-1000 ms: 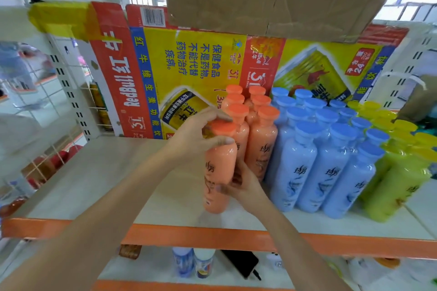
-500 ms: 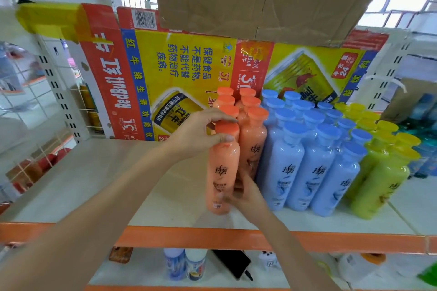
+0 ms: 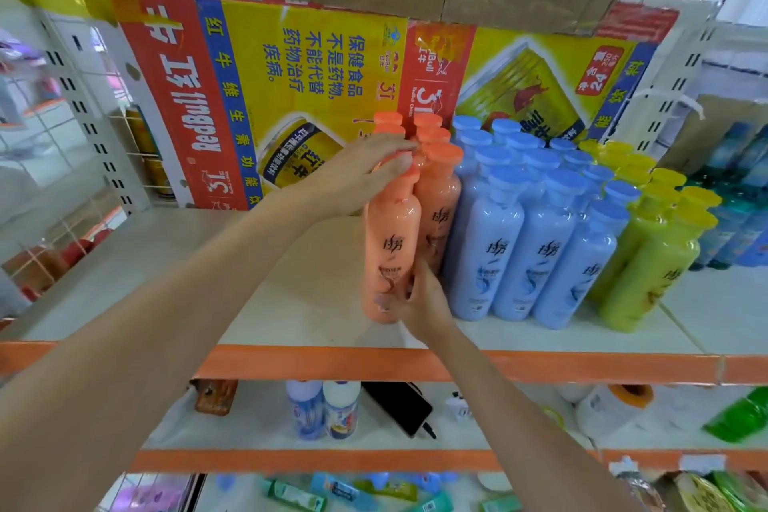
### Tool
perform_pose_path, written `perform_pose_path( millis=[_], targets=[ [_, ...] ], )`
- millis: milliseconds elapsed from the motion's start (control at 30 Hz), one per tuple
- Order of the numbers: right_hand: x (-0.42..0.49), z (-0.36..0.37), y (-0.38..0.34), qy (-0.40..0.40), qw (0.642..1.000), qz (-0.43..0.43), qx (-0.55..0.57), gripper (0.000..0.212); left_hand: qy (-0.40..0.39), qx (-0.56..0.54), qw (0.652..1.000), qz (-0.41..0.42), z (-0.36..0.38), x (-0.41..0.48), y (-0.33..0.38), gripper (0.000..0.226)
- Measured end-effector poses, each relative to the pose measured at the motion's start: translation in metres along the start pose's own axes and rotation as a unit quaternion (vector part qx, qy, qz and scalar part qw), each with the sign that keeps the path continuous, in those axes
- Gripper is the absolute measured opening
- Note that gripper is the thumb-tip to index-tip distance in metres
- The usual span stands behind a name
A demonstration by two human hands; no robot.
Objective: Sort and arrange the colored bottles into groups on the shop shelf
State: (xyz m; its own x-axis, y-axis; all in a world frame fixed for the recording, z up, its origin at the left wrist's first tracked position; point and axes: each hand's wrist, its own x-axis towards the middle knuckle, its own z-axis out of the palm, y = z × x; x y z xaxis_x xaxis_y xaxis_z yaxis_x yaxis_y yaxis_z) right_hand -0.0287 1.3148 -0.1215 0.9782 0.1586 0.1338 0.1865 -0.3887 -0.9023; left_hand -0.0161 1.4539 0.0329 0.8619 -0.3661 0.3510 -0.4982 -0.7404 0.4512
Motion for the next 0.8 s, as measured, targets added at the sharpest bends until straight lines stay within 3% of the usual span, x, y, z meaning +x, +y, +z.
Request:
perform_pose_path(
  millis=[133,367,800],
  targets=[
    [0.003,0.001,0.004,0.013,0.999,-0.018,-0.035,0.071,-0.047,0.005,0.998,-0.029,0.005,0.006,-0.003,0.044],
    [0.005,0.000,0.005,0.009,0.997,-0.036,-0.065,0.080,-0.059,-0.016,0.997,-0.039,0.005,0.007,-0.004,0.043],
    [0.003,0.009,0.008,0.023,0.998,-0.033,-0.047,0.069,-0.055,-0.015,0.998,-0.034,0.007,0.009,-0.009,0.042]
  ],
)
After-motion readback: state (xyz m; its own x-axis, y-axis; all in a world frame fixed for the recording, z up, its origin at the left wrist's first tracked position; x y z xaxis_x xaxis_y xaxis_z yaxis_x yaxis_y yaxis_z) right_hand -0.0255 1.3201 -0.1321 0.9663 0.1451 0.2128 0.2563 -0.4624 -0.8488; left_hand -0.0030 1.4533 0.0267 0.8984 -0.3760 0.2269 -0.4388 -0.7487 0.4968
